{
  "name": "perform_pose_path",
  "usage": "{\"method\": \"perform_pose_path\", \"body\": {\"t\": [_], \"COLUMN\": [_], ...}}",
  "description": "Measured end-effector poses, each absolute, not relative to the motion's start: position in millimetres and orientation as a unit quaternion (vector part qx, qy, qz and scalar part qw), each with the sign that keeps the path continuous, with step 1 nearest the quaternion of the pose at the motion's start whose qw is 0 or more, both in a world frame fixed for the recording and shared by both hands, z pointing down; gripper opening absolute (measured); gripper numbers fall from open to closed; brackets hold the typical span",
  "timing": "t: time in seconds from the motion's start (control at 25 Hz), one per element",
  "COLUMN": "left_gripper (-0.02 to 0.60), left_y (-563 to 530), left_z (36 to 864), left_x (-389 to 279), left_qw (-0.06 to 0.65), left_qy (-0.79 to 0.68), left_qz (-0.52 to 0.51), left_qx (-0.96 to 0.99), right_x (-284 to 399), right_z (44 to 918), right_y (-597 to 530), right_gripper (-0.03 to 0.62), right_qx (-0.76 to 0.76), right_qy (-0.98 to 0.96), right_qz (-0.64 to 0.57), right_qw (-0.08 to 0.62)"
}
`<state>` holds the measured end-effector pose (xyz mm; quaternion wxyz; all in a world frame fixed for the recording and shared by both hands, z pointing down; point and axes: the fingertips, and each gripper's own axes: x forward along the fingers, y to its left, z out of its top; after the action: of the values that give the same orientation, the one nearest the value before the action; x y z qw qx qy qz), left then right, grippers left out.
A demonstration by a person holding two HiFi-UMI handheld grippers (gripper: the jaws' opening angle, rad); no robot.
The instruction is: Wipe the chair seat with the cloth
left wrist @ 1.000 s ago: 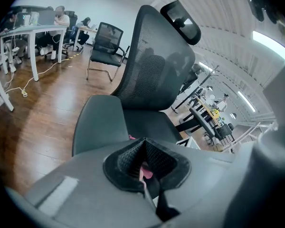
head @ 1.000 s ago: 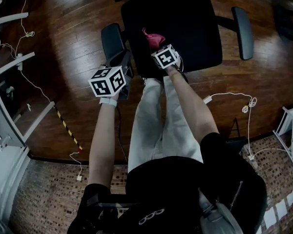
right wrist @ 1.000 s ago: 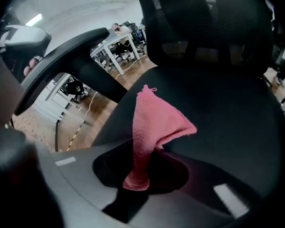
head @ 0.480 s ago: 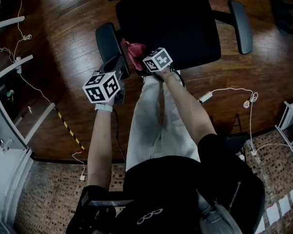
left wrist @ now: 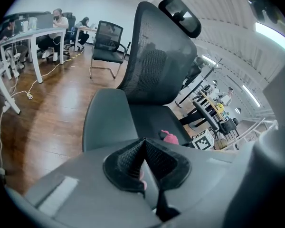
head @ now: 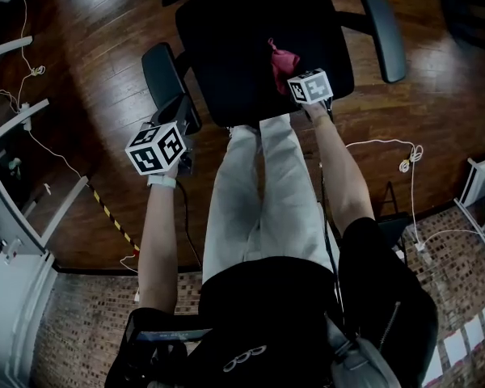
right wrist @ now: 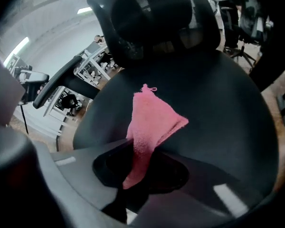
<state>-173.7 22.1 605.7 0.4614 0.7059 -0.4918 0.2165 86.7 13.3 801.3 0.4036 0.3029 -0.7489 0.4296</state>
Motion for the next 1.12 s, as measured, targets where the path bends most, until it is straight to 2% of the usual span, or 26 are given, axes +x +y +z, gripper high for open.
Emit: {"method": "perform_pose_path", "body": {"t": [0.32, 0.52, 0.68, 0.84, 0.96, 1.12], "left_gripper": [-0.006, -0.006, -0.006, -0.006, -0.006, -0.006], "left_y": [20.9, 20.2, 22.2, 21.2, 19.2, 19.8], "left_z": [607.0, 606.1, 607.2, 607.3, 606.3, 606.2], "left_x": [-175.5, -176.6, -174.0, -175.6, -174.4, -174.8], "left_qw": [0.463, 0.463, 0.462, 0.463, 0.465, 0.464], "left_qy": [-0.491, -0.490, -0.489, -0.488, -0.485, -0.484], "left_qz": [0.216, 0.217, 0.218, 0.218, 0.215, 0.215], "left_qx": [0.705, 0.706, 0.707, 0.707, 0.709, 0.710], "right_x": [229.1, 289.0, 326.2, 310.2, 268.1, 186.0], "right_z": [786.8, 767.8, 759.3, 769.6, 774.9, 790.3], "right_y": [-11.1, -18.4, -4.9, 16.2, 15.0, 35.0], "right_gripper": [0.069, 0.069, 0.069, 0.069, 0.069, 0.069], "right_qx": [0.403, 0.480, 0.535, 0.532, 0.511, 0.447], "right_qy": [-0.697, -0.641, -0.567, -0.540, -0.576, -0.630], "right_qz": [0.391, 0.374, 0.339, 0.300, 0.266, 0.283], "right_qw": [0.446, 0.467, 0.527, 0.579, 0.580, 0.569]}}
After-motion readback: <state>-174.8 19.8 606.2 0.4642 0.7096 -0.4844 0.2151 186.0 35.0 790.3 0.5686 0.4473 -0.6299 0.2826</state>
